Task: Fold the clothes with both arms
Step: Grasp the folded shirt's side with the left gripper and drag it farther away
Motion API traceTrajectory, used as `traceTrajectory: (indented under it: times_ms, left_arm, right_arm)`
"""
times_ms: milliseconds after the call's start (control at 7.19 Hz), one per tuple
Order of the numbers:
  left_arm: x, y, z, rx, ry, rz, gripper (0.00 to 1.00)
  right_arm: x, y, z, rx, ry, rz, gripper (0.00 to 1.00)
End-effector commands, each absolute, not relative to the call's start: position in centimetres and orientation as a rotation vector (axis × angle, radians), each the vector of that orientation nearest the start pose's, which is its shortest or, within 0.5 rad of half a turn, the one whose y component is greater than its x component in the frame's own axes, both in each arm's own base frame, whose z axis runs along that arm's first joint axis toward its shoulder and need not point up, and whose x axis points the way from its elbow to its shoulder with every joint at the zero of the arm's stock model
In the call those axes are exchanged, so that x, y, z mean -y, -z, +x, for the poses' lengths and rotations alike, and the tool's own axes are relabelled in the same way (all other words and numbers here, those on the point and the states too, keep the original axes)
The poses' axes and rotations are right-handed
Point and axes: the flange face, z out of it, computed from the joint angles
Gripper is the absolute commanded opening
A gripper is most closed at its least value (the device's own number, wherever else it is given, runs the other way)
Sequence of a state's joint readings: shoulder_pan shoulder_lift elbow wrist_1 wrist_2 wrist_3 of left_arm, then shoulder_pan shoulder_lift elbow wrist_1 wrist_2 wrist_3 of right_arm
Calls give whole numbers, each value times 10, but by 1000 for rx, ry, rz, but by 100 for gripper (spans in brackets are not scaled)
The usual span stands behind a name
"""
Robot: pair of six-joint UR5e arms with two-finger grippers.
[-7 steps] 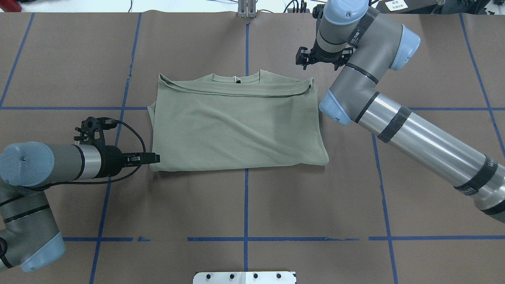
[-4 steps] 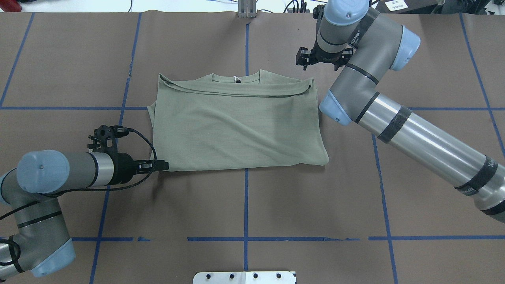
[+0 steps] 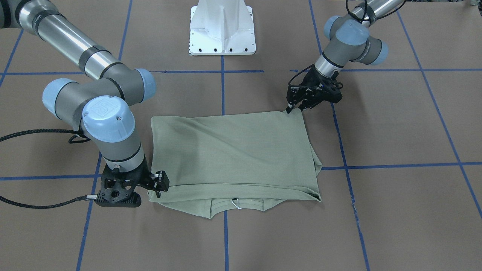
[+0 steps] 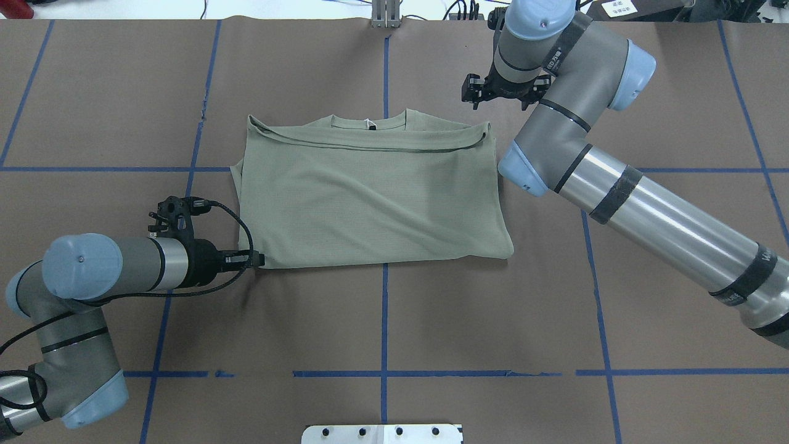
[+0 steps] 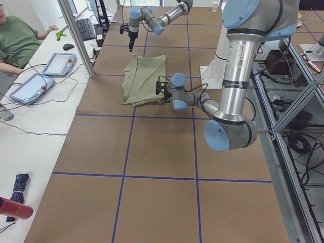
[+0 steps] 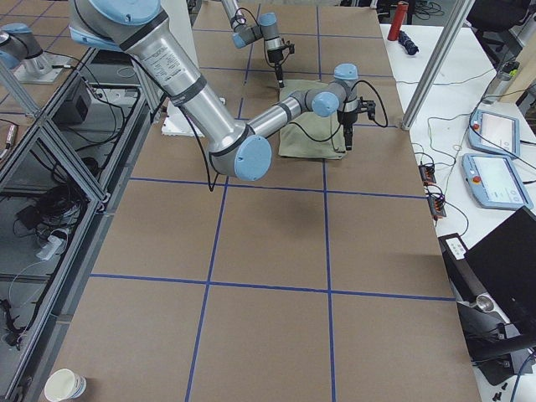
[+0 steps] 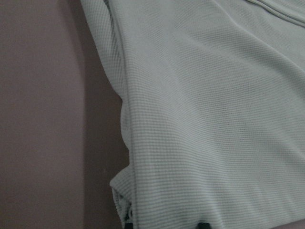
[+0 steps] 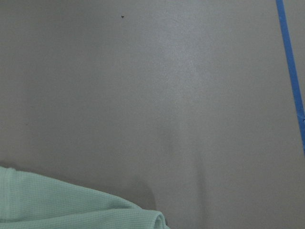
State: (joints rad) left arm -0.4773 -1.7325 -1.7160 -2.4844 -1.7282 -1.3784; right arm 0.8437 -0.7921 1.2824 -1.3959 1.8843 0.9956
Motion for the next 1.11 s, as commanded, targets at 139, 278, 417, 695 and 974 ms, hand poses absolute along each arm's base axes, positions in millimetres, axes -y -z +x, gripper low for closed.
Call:
traceTrajectory:
  times_ms: [139, 278, 417, 695, 974]
  left_arm:
    - [368, -409, 443, -1182, 121, 289, 0]
    - [384, -412, 431, -1152, 86, 354, 0]
    - [421, -425, 402, -1089, 73, 435, 0]
    - [528, -450, 384, -957, 35, 536, 0]
    - [622, -456, 401, -852, 19, 570, 0]
  right_arm:
    - [651, -298, -444, 691, -154, 197, 100]
    - [651, -299, -444, 691, -154, 194, 100]
    - [651, -298, -445, 692, -154, 196, 100]
    - [649, -304, -446, 687, -154, 188, 100]
    - [648, -305, -446, 687, -157, 186, 100]
